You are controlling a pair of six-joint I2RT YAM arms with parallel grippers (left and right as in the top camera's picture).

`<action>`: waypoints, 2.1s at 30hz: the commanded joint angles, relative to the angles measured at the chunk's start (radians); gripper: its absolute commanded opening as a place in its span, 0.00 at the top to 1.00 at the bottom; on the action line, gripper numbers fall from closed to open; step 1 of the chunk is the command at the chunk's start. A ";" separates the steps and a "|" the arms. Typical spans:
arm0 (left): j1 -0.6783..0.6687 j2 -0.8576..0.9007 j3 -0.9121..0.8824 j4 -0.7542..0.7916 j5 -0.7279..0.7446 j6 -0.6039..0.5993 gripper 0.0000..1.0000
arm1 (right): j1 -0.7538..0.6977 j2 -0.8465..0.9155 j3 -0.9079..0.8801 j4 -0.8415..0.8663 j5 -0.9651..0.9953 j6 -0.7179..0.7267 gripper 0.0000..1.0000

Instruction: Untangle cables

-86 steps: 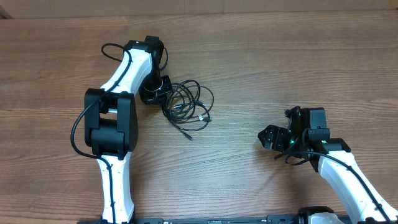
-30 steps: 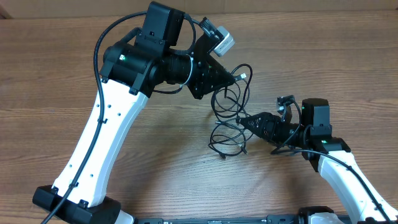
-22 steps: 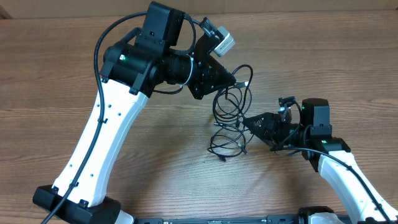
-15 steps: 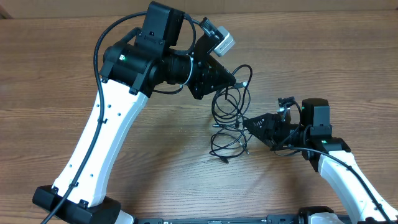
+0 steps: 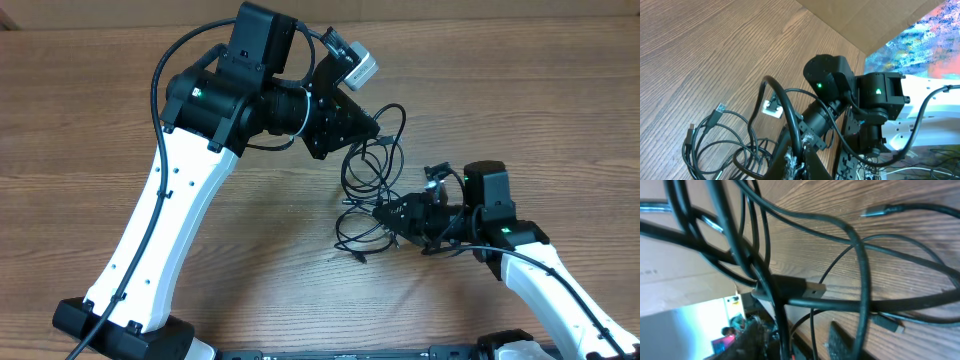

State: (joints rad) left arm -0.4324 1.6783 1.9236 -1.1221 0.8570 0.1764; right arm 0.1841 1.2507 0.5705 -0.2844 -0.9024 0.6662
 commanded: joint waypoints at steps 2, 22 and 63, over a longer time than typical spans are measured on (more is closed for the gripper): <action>-0.006 -0.020 0.022 0.002 -0.019 0.018 0.96 | 0.043 0.002 0.020 -0.003 0.166 0.026 0.93; 0.312 -0.025 0.022 -0.101 -0.325 -0.046 0.96 | -0.116 0.002 0.020 -0.391 1.125 -0.013 0.96; -0.069 0.587 -0.050 -0.103 -0.325 -0.571 0.27 | -0.111 0.002 0.020 -0.248 0.699 -0.162 0.96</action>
State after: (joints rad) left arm -0.4774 2.2280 1.8774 -1.2270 0.5014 -0.2817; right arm 0.0727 1.2507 0.5823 -0.5354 -0.1963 0.5144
